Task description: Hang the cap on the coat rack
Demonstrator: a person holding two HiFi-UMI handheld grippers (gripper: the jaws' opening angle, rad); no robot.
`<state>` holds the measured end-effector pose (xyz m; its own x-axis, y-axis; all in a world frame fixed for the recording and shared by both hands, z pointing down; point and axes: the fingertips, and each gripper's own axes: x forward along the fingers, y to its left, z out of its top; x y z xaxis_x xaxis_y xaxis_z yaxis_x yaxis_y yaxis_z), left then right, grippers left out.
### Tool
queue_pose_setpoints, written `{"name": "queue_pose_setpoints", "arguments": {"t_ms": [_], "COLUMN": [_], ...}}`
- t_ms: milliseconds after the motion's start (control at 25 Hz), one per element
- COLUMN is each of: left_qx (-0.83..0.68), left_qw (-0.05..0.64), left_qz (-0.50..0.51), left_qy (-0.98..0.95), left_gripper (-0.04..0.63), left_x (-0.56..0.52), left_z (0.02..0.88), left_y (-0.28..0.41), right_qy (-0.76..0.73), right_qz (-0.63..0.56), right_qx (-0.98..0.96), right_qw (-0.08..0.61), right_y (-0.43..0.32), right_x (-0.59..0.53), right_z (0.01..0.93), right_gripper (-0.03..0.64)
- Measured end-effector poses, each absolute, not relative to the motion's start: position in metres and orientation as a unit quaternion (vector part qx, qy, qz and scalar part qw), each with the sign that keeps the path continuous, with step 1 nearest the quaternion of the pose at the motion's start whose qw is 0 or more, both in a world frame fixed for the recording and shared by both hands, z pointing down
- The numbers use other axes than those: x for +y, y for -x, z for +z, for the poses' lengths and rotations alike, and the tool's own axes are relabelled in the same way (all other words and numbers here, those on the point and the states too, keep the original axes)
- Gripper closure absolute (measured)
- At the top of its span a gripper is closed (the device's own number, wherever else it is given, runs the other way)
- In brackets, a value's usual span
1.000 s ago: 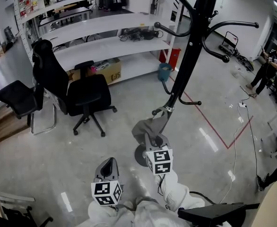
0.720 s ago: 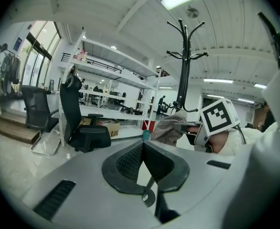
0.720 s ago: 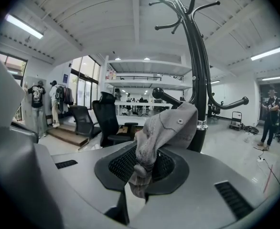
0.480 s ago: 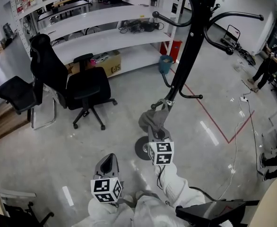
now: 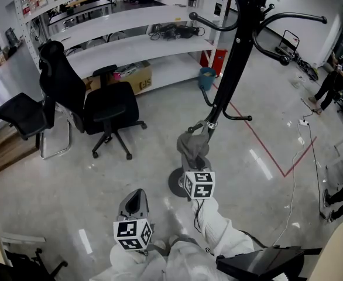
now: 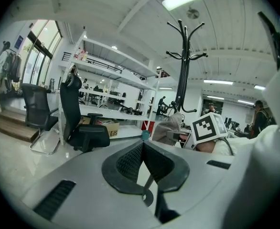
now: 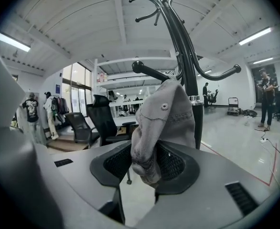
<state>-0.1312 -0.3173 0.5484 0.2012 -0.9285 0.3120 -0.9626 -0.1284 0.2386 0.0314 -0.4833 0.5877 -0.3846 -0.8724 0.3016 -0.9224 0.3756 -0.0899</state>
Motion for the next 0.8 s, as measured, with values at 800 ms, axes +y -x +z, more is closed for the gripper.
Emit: {"name": "queue_pose_setpoints", "arguments": {"t_ms": [800], "left_qx": [-0.613], "left_qw": [0.193], "left_qz": [0.041], "left_qy": [-0.765], "left_gripper": [0.597], "left_x": [-0.309], "left_z": [0.544], "left_y": [0.116], "right_qy": [-0.542], "right_qz": [0.147], "right_qx": [-0.814], "right_qw": [0.148], "right_y": [-0.044], "right_x": [-0.431], "right_z": [0.621], "right_gripper": [0.400]}}
